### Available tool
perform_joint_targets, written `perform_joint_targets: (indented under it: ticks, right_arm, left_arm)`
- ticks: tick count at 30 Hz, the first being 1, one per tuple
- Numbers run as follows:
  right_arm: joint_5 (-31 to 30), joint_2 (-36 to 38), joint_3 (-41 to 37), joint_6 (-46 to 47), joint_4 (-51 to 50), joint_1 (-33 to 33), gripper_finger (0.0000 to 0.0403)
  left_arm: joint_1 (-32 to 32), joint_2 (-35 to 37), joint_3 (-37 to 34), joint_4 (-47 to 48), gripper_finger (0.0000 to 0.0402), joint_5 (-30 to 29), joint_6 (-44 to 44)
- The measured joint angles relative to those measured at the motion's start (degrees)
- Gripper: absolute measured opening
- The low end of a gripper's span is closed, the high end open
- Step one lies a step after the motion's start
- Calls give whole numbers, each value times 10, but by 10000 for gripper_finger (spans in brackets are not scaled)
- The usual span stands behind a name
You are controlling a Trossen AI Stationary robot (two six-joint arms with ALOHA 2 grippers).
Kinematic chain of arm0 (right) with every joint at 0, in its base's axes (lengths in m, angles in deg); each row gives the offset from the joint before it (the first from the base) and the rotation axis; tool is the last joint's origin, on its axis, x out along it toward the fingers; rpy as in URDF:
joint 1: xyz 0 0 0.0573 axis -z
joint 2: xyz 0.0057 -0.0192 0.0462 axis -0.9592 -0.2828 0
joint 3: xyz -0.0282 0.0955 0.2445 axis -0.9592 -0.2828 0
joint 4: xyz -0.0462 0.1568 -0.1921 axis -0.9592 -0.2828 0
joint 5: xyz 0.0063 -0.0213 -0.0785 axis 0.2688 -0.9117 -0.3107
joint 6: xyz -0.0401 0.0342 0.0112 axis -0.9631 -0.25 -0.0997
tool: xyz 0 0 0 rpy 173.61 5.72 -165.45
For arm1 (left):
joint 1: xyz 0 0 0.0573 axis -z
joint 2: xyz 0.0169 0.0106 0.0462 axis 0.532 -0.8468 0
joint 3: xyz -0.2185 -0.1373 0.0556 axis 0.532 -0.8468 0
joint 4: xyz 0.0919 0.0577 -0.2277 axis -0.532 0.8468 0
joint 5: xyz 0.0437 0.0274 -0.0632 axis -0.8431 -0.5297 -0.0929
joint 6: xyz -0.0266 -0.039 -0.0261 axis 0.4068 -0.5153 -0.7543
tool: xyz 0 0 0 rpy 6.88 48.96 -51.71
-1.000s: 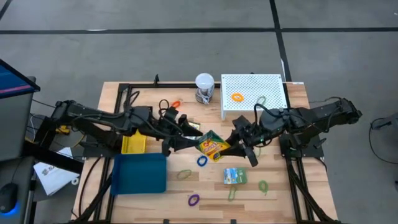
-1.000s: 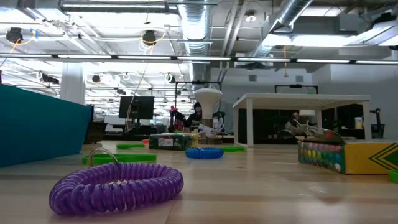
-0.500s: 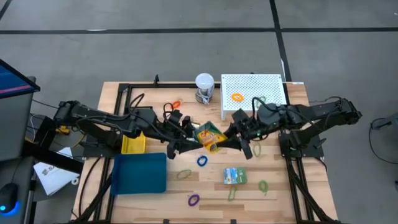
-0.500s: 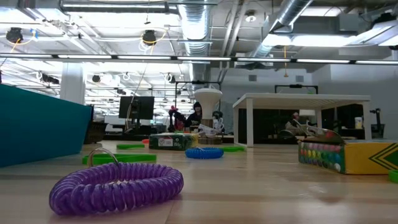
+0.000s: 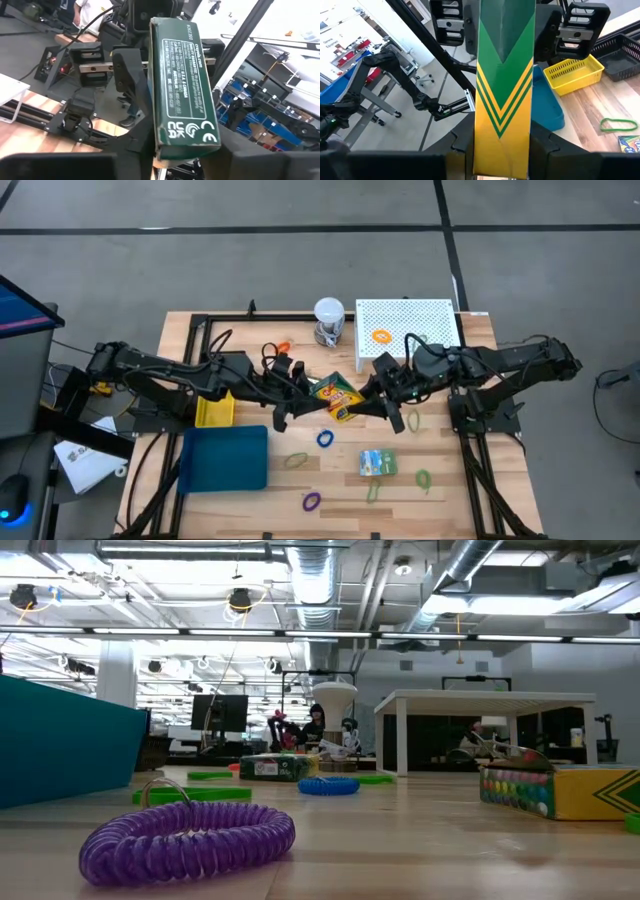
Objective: Pick & Place Office Desk Supplies
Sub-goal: Put the top right crayon box into the blue bin
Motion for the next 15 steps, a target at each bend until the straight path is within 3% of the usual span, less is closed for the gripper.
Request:
perform_joint_targets:
  ticks: [8,15]
  right_arm:
    - [0,0,0,-2,0,1,109]
    - [-26,0,0,4,13,1,189]
  left_arm:
    - [0,0,0,-1,97,-1,4]
    - [6,18,0,73,97,14,-4]
